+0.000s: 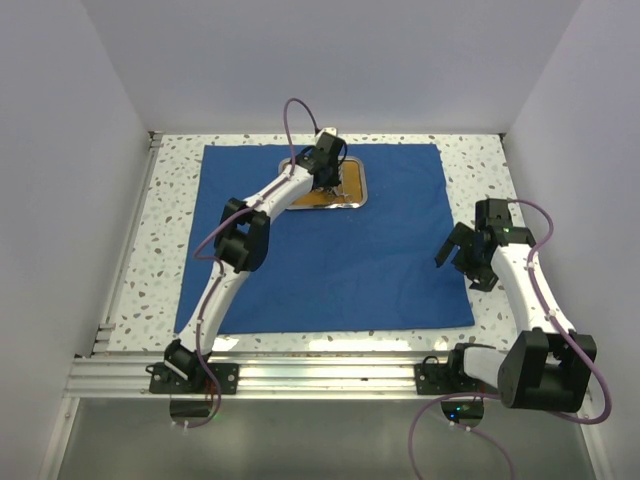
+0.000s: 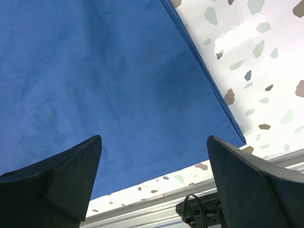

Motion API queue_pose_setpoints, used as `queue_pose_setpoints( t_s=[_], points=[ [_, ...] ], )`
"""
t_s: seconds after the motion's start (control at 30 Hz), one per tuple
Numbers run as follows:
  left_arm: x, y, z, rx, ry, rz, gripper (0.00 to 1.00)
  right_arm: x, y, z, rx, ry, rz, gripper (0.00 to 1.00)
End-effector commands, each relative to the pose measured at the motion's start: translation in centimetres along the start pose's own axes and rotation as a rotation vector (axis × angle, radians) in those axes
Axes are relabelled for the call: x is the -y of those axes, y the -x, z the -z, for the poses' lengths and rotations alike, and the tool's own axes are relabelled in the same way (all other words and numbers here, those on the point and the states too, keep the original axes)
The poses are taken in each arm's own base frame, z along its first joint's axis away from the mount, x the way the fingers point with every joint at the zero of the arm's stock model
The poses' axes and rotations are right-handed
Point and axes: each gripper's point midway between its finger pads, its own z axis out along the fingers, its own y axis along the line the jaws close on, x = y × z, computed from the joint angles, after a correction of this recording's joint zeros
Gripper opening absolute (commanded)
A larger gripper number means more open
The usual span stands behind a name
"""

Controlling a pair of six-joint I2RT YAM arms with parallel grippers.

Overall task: Open and lay out the surgical kit
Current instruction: Adjust the medical item in the container.

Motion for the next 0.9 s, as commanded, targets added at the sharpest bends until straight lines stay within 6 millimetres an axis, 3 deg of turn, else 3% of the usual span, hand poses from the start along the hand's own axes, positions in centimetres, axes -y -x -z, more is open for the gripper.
queue_pose_setpoints(
  t_s=[0.0, 0.37, 0.7, 0.87],
  points=[
    [-4.1, -7.2, -1.7, -0.195, 0.128, -0.069, 0.0, -0.2, 0.4, 0.1, 0.02, 0.01, 0.021, 0.96],
    [-0.6, -5.2, 0.6, -0.135, 0.057, -0.069, 0.0, -0.2, 0.5, 0.2, 0.032, 0.016, 0.017, 0.96],
    [2.8, -2.1, 2.8, -0.047, -0.041, -0.057, 0.0, -0.3, 0.7, 0.8, 0.052, 0.027, 0.017, 0.96],
    [4.4, -1.9, 3.4, -0.034, -0.083, -0.074, 0.0, -0.3, 0.7, 1.1, 0.057, 0.032, 0.017, 0.96]
  ],
)
